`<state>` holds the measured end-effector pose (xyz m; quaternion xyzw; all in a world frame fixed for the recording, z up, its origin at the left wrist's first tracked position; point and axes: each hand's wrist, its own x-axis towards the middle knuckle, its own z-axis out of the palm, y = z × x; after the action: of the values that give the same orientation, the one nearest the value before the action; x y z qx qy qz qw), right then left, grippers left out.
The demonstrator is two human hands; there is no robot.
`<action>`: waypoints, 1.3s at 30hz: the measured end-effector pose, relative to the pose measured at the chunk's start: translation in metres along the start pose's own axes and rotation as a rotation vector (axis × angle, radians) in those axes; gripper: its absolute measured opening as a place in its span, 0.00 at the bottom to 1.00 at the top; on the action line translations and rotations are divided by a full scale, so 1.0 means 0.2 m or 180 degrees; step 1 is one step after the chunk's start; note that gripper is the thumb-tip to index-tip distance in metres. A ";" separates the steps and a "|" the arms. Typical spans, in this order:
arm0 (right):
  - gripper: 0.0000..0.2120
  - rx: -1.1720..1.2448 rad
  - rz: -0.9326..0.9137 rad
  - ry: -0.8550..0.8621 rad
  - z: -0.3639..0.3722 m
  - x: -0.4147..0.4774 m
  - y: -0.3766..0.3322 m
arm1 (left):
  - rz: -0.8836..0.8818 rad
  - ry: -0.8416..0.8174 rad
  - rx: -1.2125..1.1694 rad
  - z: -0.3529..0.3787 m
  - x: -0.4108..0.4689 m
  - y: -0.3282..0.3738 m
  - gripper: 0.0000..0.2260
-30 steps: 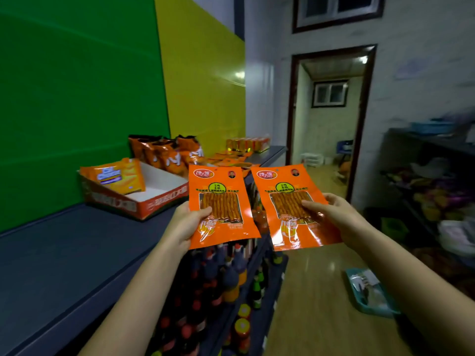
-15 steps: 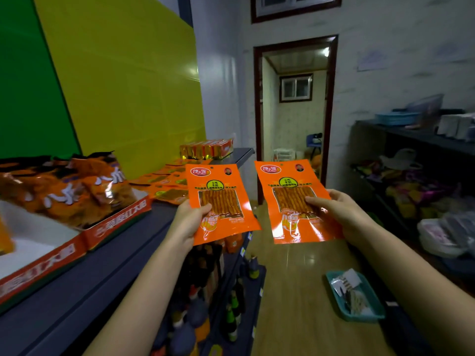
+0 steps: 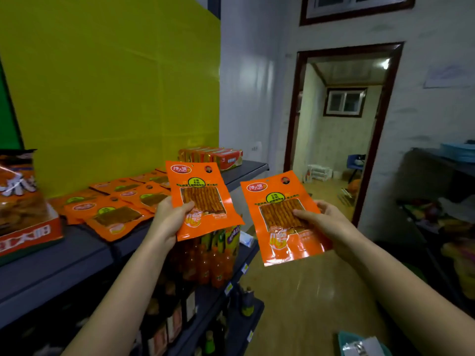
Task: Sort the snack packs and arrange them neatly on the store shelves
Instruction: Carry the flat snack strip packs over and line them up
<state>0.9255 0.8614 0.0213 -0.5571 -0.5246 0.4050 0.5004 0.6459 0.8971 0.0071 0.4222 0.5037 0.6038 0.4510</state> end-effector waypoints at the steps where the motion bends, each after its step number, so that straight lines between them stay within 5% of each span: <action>1: 0.08 0.0111 0.0001 -0.0034 -0.01 0.07 0.01 | 0.0007 0.0060 0.0022 0.03 0.03 -0.01 0.09; 9: 0.18 0.0274 -0.0002 -0.0467 0.04 0.61 0.10 | 0.0251 0.0517 0.0165 0.16 0.33 -0.05 0.16; 21: 0.12 0.0299 -0.0213 -0.1132 0.36 1.56 0.14 | 0.0833 0.1230 0.1267 0.22 0.89 -0.10 0.14; 34: 0.16 -0.0005 -0.0110 -0.1975 0.78 2.19 0.17 | 0.0497 0.1886 0.2456 0.29 1.18 -0.15 0.10; 39: 0.15 -0.0523 -0.0404 -0.2202 0.84 2.31 0.19 | 0.0064 0.2283 0.3555 0.32 1.23 -0.18 0.20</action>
<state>0.8244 1.3420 -0.0114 -0.3918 -0.7273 0.4941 0.2710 0.6533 1.1535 -0.0065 0.3700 0.8559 0.3593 -0.0369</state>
